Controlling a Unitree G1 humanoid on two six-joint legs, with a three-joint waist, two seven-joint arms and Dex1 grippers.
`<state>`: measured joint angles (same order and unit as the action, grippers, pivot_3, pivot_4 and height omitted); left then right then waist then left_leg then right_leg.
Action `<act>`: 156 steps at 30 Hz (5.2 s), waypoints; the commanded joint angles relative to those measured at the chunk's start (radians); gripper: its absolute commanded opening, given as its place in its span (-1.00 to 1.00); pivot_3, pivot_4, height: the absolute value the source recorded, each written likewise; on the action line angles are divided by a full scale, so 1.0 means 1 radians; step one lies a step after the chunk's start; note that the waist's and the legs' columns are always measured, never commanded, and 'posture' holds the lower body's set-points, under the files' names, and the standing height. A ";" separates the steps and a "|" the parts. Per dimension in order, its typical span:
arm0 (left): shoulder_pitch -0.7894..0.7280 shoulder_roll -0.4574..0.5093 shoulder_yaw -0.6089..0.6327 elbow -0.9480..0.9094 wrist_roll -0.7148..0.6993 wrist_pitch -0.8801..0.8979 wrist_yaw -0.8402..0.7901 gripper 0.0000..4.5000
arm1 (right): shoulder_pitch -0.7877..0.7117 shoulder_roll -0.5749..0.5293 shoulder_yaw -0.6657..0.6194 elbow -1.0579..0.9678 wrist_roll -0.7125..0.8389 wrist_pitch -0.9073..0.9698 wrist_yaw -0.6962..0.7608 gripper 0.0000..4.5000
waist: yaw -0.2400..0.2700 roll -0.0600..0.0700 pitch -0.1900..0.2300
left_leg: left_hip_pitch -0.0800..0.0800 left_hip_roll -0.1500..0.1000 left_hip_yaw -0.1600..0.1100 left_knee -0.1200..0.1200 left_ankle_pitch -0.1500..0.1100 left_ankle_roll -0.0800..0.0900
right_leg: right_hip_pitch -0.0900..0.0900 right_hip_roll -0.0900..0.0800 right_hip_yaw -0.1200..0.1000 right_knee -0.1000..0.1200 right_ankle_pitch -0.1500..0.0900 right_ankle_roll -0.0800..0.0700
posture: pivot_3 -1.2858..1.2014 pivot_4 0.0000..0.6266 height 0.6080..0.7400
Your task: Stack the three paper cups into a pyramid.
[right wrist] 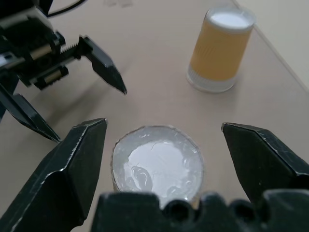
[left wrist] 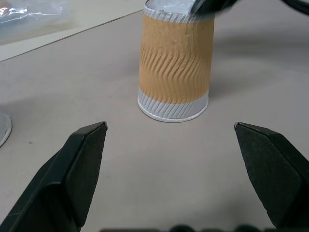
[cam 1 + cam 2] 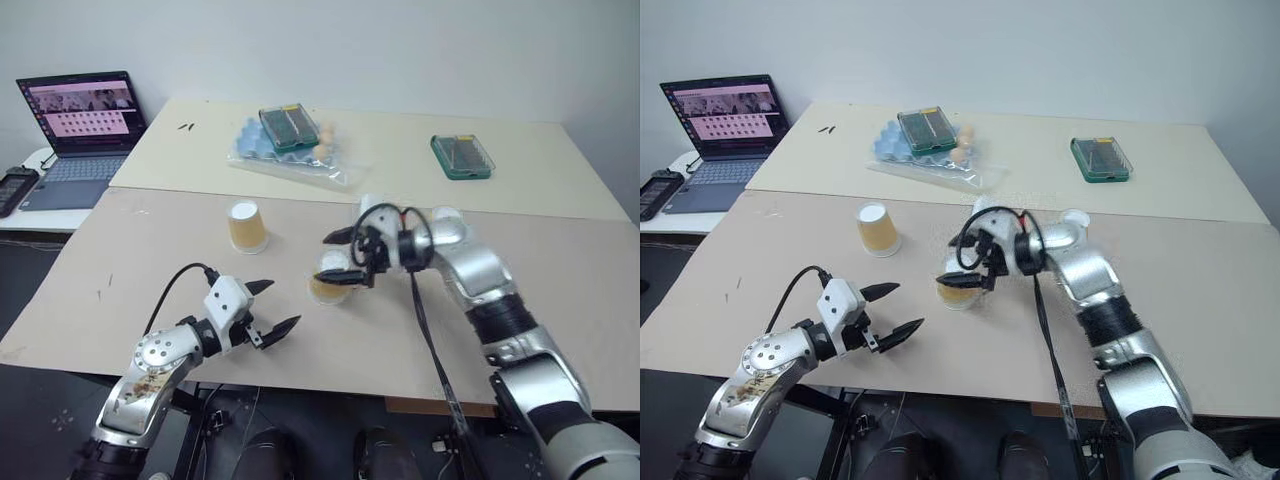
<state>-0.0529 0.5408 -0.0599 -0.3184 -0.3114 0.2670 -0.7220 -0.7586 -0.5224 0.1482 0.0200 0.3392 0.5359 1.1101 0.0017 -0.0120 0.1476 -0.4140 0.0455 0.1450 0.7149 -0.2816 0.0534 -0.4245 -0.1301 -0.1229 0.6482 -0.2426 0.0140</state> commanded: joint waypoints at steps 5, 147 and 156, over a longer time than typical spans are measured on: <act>-0.019 -0.003 0.003 0.001 0.006 -0.014 -0.005 1.00 | 0.312 -0.185 -0.420 -0.361 0.265 0.310 -0.123 0.99 | 0.014 0.000 0.000 | 0.002 0.000 -0.002 0.000 0.000 0.000 | 0.002 0.000 -0.001 -0.001 0.000 0.000 | 0.03 -0.52 0.49; -0.813 -0.156 0.126 1.160 0.155 -0.392 -0.001 1.00 | 0.418 -0.236 -0.263 -0.609 0.248 0.266 -0.352 0.99 | 0.009 -0.001 0.007 | 0.000 -0.003 0.000 0.001 0.000 0.001 | 0.001 0.001 0.000 0.000 -0.001 0.002 | 0.03 -0.52 0.49; -0.816 -0.167 0.135 1.157 0.157 -0.397 -0.007 0.39 | 0.418 -0.230 -0.248 -0.604 0.237 0.260 -0.364 1.00 | 0.008 -0.001 0.008 | 0.000 -0.003 0.000 0.002 0.000 0.001 | 0.001 0.001 0.000 0.001 -0.001 0.002 | 0.03 -0.52 0.49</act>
<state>-0.8452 0.3698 0.0586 0.8489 -0.1467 -0.1055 -0.7254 -0.3386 -0.7439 -0.0892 -0.5598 0.5728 0.8120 0.7527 0.0098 -0.0133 0.1552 -0.4140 0.0429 0.1450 0.7168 -0.2815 0.0545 -0.4238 -0.1294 -0.1228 0.6487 -0.2436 0.0158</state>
